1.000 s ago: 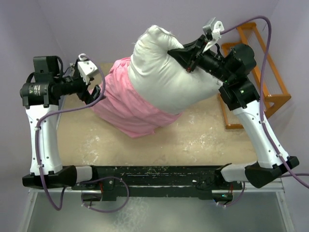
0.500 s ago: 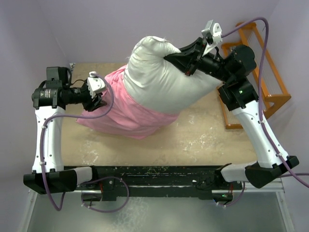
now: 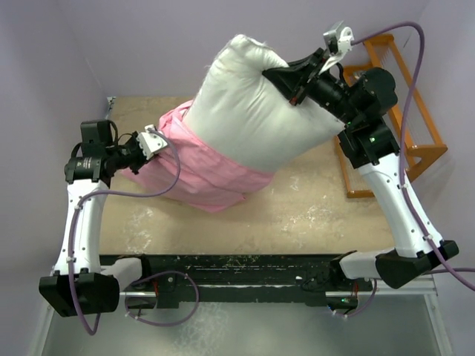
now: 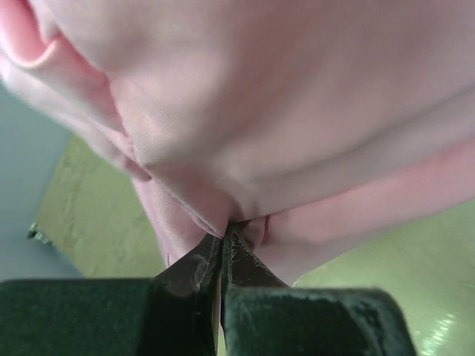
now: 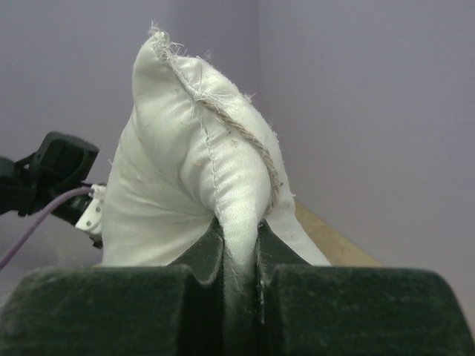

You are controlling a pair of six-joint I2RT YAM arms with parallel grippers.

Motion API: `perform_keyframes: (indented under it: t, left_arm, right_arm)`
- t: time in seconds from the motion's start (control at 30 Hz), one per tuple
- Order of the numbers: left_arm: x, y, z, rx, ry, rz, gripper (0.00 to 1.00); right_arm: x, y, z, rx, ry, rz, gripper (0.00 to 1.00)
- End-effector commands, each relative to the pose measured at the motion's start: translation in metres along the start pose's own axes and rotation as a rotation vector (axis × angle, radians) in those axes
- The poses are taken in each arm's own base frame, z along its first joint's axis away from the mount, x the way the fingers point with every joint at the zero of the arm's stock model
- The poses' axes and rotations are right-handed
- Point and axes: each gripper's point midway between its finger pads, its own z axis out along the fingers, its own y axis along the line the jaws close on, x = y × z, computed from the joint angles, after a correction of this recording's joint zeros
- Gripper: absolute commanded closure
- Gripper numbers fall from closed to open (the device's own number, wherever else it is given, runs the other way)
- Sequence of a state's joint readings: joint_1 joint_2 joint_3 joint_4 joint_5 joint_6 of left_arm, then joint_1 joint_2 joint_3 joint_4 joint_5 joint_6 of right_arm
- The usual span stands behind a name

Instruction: Remove the pillowcase from the pillow

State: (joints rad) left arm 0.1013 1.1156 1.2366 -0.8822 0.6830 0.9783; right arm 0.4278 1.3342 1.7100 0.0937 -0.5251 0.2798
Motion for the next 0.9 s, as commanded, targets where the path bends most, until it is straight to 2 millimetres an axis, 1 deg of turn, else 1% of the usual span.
perform_keyframes:
  t: [0.0,0.1,0.17,0.2,0.3,0.37,0.4,0.43,0.47,0.5,0.53,0.57,0.6,0.63,0.7,0.77,0.8,0.87]
  left_arm:
    - [0.073,0.049,-0.001,-0.22,0.235,-0.027,1.0]
    - [0.105,0.056,-0.004,-0.248,0.278,-0.043,1.0]
    - [0.121,0.057,-0.005,-0.252,0.292,-0.055,1.0]
    - [0.125,0.058,-0.006,-0.252,0.291,-0.061,1.0]
    - [0.13,0.054,-0.005,-0.229,0.28,-0.079,1.0]
    - [0.125,0.047,-0.004,-0.193,0.259,-0.075,1.0]
    - [0.119,0.042,-0.005,-0.17,0.238,-0.08,1.0]
    - [0.105,0.041,-0.008,-0.153,0.202,-0.083,0.9]
    - [0.089,0.036,-0.012,-0.118,0.163,-0.097,0.7]
    - [0.068,0.026,-0.019,-0.06,0.116,-0.131,0.43]
    - [0.042,0.024,-0.027,-0.029,0.056,-0.136,0.18]
    - [0.017,0.022,-0.037,0.001,0.003,-0.145,0.03]
    - [-0.011,0.024,-0.049,0.013,-0.055,-0.144,0.0]
    - [-0.044,0.029,-0.066,0.012,-0.114,-0.122,0.01]
    - [-0.095,0.027,-0.089,0.047,-0.234,-0.118,0.01]
    - [-0.136,0.027,-0.108,0.062,-0.33,-0.125,0.01]
    - [-0.153,0.026,-0.115,0.072,-0.374,-0.127,0.01]
    - [-0.185,0.024,-0.121,0.093,-0.444,-0.166,0.01]
  right_arm:
    - [-0.155,-0.004,-0.059,0.175,-0.467,-0.158,1.0]
    - [-0.178,-0.02,-0.085,0.269,-0.557,-0.157,1.0]
    - [-0.181,-0.02,-0.089,0.259,-0.569,-0.154,1.0]
    - [-0.181,-0.019,-0.089,0.246,-0.564,-0.153,1.0]
    - [-0.175,-0.019,-0.083,0.215,-0.556,-0.125,1.0]
    - [-0.168,-0.018,-0.077,0.177,-0.535,-0.108,1.0]
    - [-0.167,-0.02,-0.073,0.171,-0.533,-0.106,1.0]
    - [-0.163,-0.021,-0.069,0.158,-0.51,-0.121,1.0]
    - [-0.156,-0.021,-0.062,0.131,-0.484,-0.107,1.0]
    - [-0.151,-0.021,-0.057,0.113,-0.47,-0.093,1.0]
    - [-0.147,-0.021,-0.053,0.107,-0.46,-0.087,1.0]
    - [-0.142,-0.021,-0.049,0.106,-0.451,-0.087,1.0]
    - [-0.137,-0.019,-0.044,0.101,-0.437,-0.086,1.0]
    - [-0.131,-0.018,-0.037,0.098,-0.415,-0.089,1.0]
    - [-0.122,-0.007,-0.021,0.077,-0.372,-0.118,1.0]
    - [-0.109,0.002,-0.005,0.055,-0.33,-0.121,1.0]
    - [-0.102,0.007,0.003,0.042,-0.314,-0.113,1.0]
    - [-0.091,0.014,0.017,0.022,-0.295,-0.099,1.0]
